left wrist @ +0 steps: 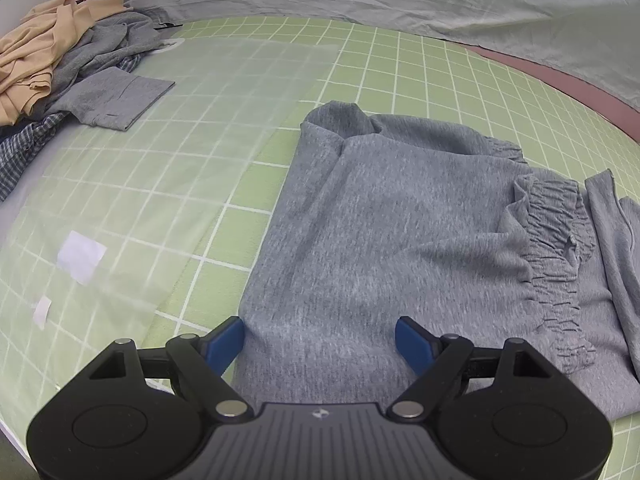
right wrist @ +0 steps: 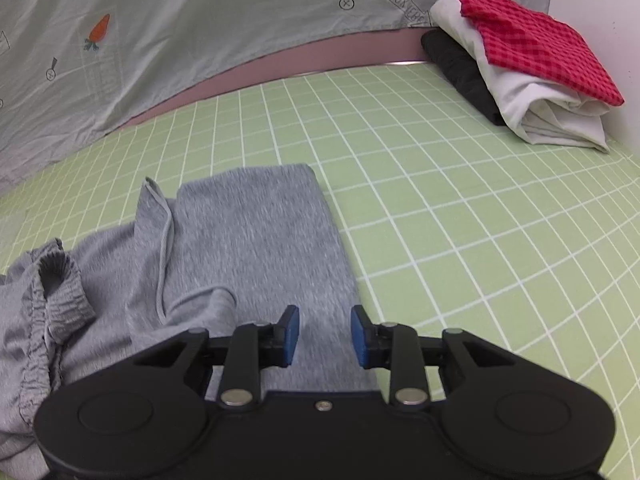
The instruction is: Fold clothes
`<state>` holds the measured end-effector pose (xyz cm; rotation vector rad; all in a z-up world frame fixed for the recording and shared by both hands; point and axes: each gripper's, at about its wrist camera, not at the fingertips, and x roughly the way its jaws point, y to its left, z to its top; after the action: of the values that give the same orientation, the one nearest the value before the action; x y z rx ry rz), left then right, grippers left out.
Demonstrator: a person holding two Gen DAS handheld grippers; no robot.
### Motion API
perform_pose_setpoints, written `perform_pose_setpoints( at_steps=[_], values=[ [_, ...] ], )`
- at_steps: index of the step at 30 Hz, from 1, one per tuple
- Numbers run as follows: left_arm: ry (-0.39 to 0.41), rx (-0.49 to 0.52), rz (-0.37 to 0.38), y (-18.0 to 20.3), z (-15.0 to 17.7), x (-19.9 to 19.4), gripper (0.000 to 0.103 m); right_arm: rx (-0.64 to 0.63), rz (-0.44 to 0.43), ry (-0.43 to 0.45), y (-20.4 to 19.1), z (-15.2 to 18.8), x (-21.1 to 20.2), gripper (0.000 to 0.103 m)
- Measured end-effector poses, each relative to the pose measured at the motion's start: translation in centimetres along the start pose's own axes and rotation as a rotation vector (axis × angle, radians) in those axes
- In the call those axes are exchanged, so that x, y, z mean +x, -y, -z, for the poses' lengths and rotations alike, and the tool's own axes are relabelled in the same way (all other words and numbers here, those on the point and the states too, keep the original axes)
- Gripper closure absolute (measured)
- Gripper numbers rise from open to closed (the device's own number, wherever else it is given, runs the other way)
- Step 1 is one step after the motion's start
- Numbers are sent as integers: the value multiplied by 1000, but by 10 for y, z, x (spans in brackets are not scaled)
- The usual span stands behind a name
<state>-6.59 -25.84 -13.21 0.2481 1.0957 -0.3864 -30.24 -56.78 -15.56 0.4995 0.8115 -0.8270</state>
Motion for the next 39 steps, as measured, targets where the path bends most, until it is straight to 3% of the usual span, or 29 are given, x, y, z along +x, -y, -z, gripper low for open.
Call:
perform_pose_setpoints(
  at_steps=[9,17,29,34,37,39],
  values=[
    [-10,8,-2,-2,8,-2,19,-121,-68,-11,-36,10,-6,76],
    [-17,8,9,-5,12,-1,19,-306,-17,51,-69,17,-23,77],
    [-11,11,13,-13,15,-4,19,-429,-285,10,-111,36,-37,77],
    [-8,-7,13,-22,17,-6,19,-239,-324,91,-90,14,-53,73],
    [-10,-22,11,-26,16,-5,19,-111,-255,101,-73,-1,-47,72],
    [-11,-29,11,-28,15,-4,19,-111,-183,72,-70,-3,-30,72]
  ],
)
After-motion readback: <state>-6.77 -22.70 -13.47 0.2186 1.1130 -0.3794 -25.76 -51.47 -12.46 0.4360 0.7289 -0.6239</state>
